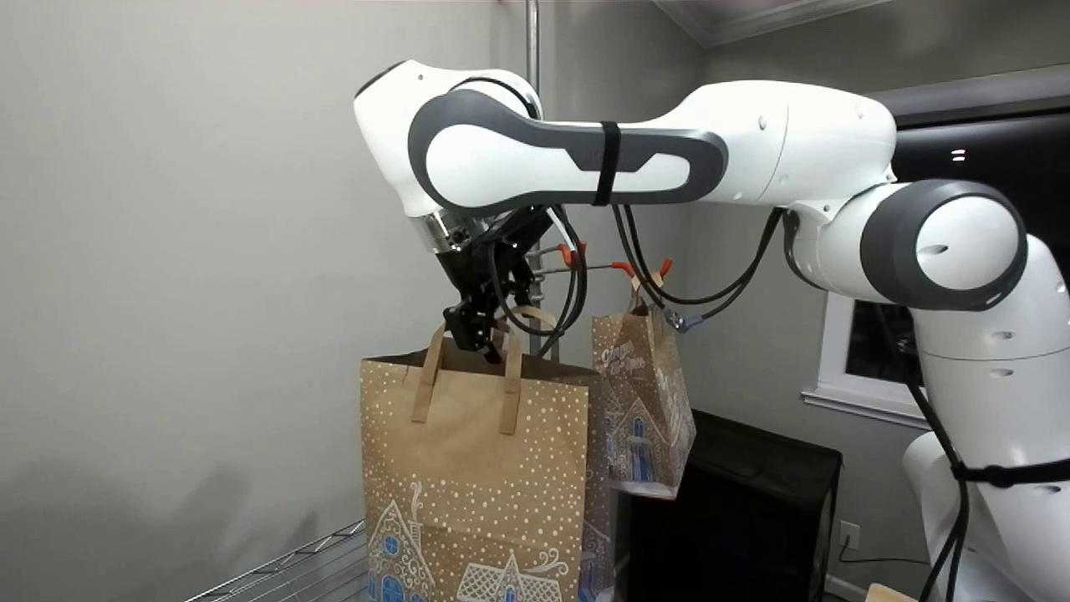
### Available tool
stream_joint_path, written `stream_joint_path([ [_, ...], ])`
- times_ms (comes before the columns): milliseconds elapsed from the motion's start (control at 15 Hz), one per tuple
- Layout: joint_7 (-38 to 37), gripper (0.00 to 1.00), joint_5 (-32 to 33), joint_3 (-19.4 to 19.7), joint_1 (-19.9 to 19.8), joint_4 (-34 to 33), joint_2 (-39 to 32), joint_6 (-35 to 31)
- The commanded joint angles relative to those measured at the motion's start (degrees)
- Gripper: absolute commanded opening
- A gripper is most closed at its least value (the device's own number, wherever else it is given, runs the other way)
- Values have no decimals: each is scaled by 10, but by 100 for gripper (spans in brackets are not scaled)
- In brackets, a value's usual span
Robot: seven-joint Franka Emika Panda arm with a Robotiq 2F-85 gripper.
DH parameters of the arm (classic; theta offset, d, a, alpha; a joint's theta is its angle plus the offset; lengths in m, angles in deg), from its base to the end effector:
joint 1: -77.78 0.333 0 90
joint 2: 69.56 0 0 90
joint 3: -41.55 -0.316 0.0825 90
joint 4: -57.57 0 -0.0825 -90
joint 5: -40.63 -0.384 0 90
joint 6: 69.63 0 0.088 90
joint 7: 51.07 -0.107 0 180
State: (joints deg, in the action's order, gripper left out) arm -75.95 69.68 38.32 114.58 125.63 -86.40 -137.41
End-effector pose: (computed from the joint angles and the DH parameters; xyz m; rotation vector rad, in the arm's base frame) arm 0.5020 0.3298 0.6155 2.5748 0.1818 0.0119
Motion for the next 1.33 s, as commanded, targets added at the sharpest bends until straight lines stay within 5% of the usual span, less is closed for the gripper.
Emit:
stream_joint_path([
  [0,-56,100,-76,0,-21,35,29,-60],
  [67,-69,75,-95,0,-26,40,34,-79],
  [800,-99,7,-133,2,-33,101,71,-197],
  [1267,-98,0,-133,-1,-30,124,96,-218],
])
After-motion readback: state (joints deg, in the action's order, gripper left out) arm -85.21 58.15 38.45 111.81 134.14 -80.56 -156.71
